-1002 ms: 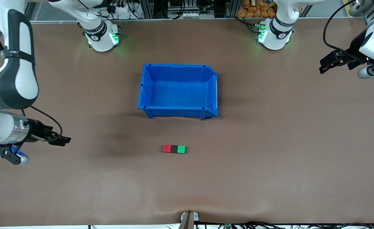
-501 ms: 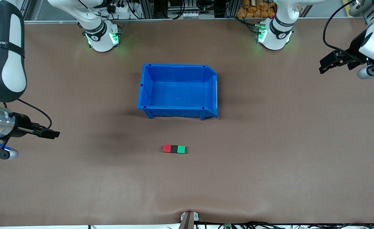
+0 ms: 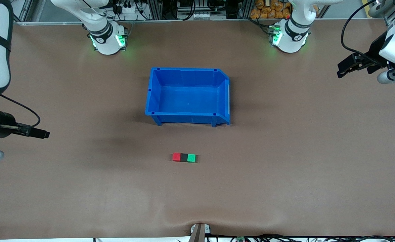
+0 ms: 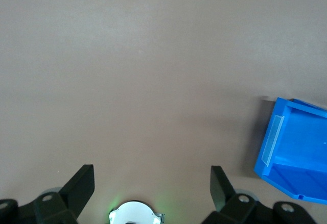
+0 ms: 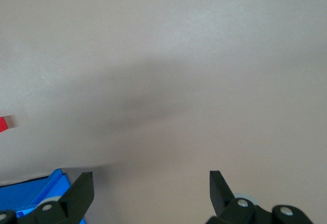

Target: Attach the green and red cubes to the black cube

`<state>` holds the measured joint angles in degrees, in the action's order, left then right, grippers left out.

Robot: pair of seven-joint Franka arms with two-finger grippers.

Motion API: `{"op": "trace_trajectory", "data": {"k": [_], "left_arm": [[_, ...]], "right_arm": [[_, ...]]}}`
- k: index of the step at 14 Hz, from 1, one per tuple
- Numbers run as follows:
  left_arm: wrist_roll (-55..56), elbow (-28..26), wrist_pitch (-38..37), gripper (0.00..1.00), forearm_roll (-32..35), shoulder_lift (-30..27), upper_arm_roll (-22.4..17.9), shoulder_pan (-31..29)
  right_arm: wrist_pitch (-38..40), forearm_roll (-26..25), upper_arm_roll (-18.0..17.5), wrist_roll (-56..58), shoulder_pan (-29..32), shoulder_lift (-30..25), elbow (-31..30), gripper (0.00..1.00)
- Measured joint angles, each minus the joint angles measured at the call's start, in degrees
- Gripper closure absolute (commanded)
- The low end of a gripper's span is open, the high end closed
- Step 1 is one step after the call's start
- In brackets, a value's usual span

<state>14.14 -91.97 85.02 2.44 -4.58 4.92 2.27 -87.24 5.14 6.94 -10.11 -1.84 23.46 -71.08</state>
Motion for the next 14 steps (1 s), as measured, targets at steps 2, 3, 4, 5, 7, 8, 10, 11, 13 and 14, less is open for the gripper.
{"op": "trace_trajectory", "data": {"k": [2,3,4,5,7,8,10,11,13,14], "left_arm": [[0.0,0.0,0.0,0.00,0.0,0.0,0.0,0.0],[0.0,0.0,0.0,0.00,0.0,0.0,0.0,0.0],[0.0,0.0,0.0,0.00,0.0,0.0,0.0,0.0],[0.0,0.0,0.0,0.00,0.0,0.0,0.0,0.0],[0.0,0.0,0.0,0.00,0.0,0.0,0.0,0.0],[0.0,0.0,0.0,0.00,0.0,0.0,0.0,0.0],[0.0,0.0,0.0,0.00,0.0,0.0,0.0,0.0],[0.0,0.0,0.0,0.00,0.0,0.1,0.0,-0.1],[0.0,0.0,0.0,0.00,0.0,0.1,0.0,-0.1],[0.0,0.0,0.0,0.00,0.0,0.1,0.0,-0.1]], "right_arm": [[0.1,-0.1,0.0,0.3,0.4,-0.8,0.0,0.00],[0.3,-0.1,0.0,0.5,0.6,-1.3,0.0,0.00],[0.7,-0.1,0.0,0.9,0.8,-1.8,0.0,0.00],[1.0,-0.1,0.0,1.4,1.0,-2.3,0.0,0.00],[1.1,-0.1,0.0,1.7,1.3,-3.0,0.0,0.00],[1.2,-0.1,0.0,1.7,1.3,-3.3,0.0,0.00],[1.9,-0.1,0.0,1.7,1.3,-3.8,0.0,0.00],[2.5,-0.1,0.0,1.7,1.3,-4.1,0.0,0.00],[3.9,-0.1,0.0,1.7,1.3,-4.7,0.0,0.00],[4.5,-0.1,0.0,1.7,1.4,-5.1,0.0,0.00]]}}
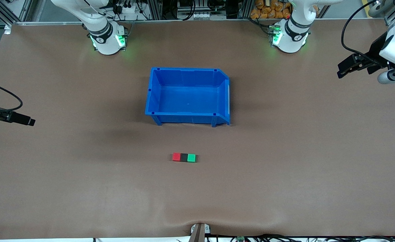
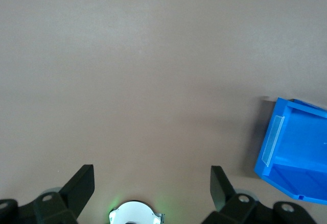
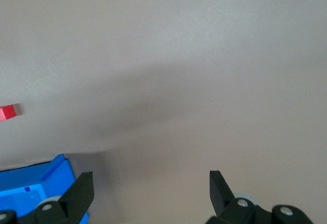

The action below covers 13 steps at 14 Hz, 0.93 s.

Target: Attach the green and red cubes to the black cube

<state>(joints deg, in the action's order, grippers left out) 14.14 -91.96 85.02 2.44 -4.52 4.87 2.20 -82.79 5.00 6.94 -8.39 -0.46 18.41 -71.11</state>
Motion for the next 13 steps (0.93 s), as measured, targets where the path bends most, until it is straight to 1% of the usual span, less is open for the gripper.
{"op": "trace_trajectory", "data": {"k": [7,13], "left_arm": [[0.0,0.1,0.0,0.00,0.0,0.2,0.0,0.0],[0.0,1.6,0.0,0.00,0.0,1.9,0.1,0.1]], "right_arm": [[1.2,0.0,0.0,0.1,0.6,-2.5,-0.3,0.00],[2.3,-0.1,0.0,3.0,1.4,-8.6,-4.5,0.00]]}}
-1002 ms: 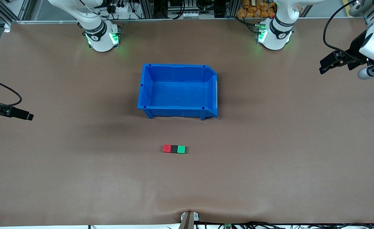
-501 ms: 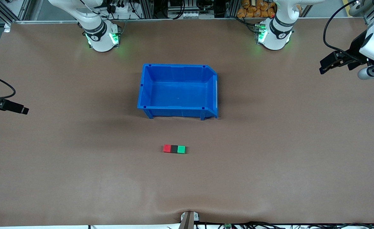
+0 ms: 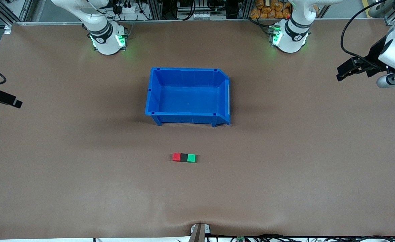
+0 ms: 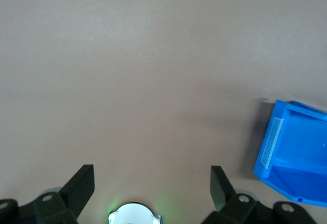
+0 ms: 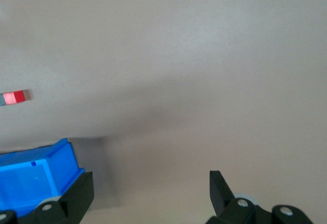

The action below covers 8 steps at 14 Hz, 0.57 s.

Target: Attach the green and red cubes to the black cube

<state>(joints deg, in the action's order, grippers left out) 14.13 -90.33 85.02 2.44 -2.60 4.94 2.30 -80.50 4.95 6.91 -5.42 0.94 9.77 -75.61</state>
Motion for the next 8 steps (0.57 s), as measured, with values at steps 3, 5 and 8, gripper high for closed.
{"op": "trace_trajectory", "data": {"k": [3,5,8], "left_arm": [[0.0,0.2,0.0,0.00,0.0,0.3,0.0,0.0],[0.0,0.2,0.0,0.00,0.0,0.4,0.0,0.0],[0.0,0.2,0.0,0.00,0.0,0.4,0.1,0.1]], "right_arm": [[1.5,-0.2,-0.1,0.5,0.1,-2.5,-0.9,0.00],[1.6,-1.3,-0.3,0.5,0.1,-3.8,-1.6,0.00],[1.6,-2.1,-0.4,0.5,0.1,-5.5,-3.9,0.00]]}}
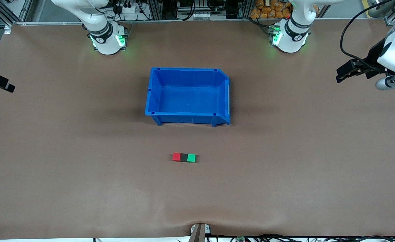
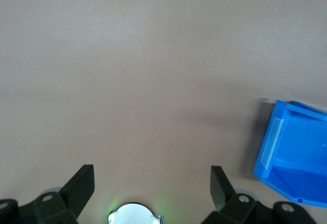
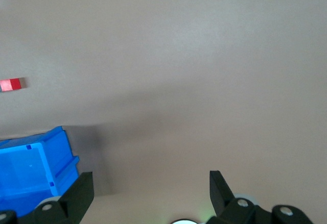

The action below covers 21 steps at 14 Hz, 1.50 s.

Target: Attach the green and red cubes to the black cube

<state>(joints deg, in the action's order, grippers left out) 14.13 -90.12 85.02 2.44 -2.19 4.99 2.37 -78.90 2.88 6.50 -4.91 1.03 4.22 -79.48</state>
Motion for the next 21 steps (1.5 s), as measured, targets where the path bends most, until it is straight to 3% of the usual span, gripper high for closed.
{"op": "trace_trajectory", "data": {"k": [7,21], "left_arm": [[0.0,0.0,0.0,0.00,0.0,0.0,0.8,0.2],[0.0,0.0,0.0,0.00,0.0,0.1,0.8,0.1]], "right_arm": [[-0.4,-3.0,-2.9,0.1,0.0,-4.1,-3.8,0.00],[-4.5,-3.3,-3.0,0.1,0.1,-5.7,-5.9,0.00]]}}
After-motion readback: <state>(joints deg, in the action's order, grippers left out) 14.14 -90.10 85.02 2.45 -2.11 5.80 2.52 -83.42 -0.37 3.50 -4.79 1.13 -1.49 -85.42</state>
